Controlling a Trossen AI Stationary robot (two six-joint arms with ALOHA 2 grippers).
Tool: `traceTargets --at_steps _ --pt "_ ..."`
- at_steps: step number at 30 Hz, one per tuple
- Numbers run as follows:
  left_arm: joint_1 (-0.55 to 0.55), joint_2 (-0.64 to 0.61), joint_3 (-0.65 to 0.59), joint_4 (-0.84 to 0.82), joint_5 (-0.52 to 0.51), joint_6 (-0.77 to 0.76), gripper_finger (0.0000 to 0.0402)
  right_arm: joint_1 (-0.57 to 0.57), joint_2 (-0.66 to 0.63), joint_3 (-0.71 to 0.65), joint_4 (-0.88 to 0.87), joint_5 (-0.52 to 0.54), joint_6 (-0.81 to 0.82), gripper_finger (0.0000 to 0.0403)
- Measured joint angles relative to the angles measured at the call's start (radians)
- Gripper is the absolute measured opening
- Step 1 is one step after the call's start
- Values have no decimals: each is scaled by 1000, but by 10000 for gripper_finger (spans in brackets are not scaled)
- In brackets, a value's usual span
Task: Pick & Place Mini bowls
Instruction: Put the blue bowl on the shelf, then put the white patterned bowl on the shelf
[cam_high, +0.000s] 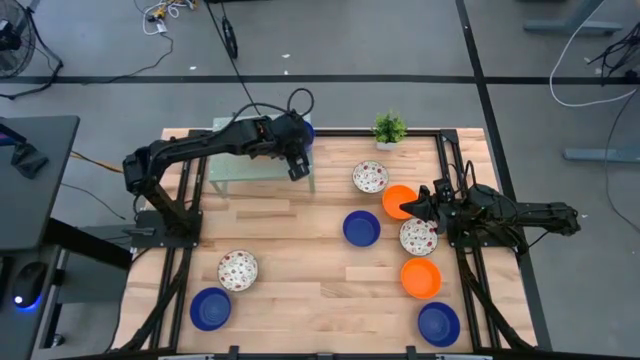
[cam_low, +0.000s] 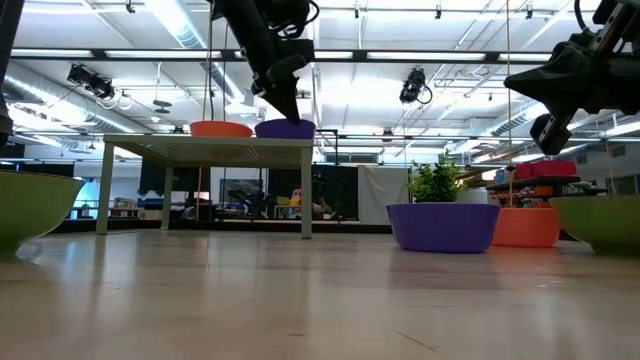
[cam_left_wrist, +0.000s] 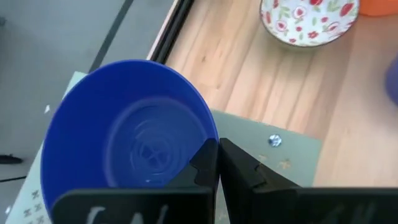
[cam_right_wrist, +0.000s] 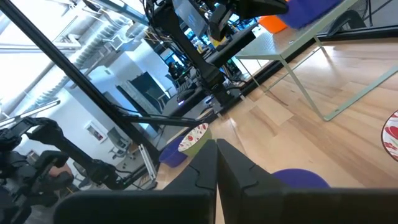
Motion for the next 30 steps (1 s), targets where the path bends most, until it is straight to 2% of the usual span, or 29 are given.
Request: traceTargets --at_steps 7,19,24,30 --pt "0 0 0 -1 -26 -4 27 0 0 0 0 0 0 7" --pt "-10 -16 -1 -3 -24 -35 142 0 0 0 0 0 0 7" --pt "-52 -77 -1 -5 -24 -56 167 0 0 0 0 0 0 7" --pt "-167 -166 0 -44 29 -142 172 0 0 0 0 0 0 7"
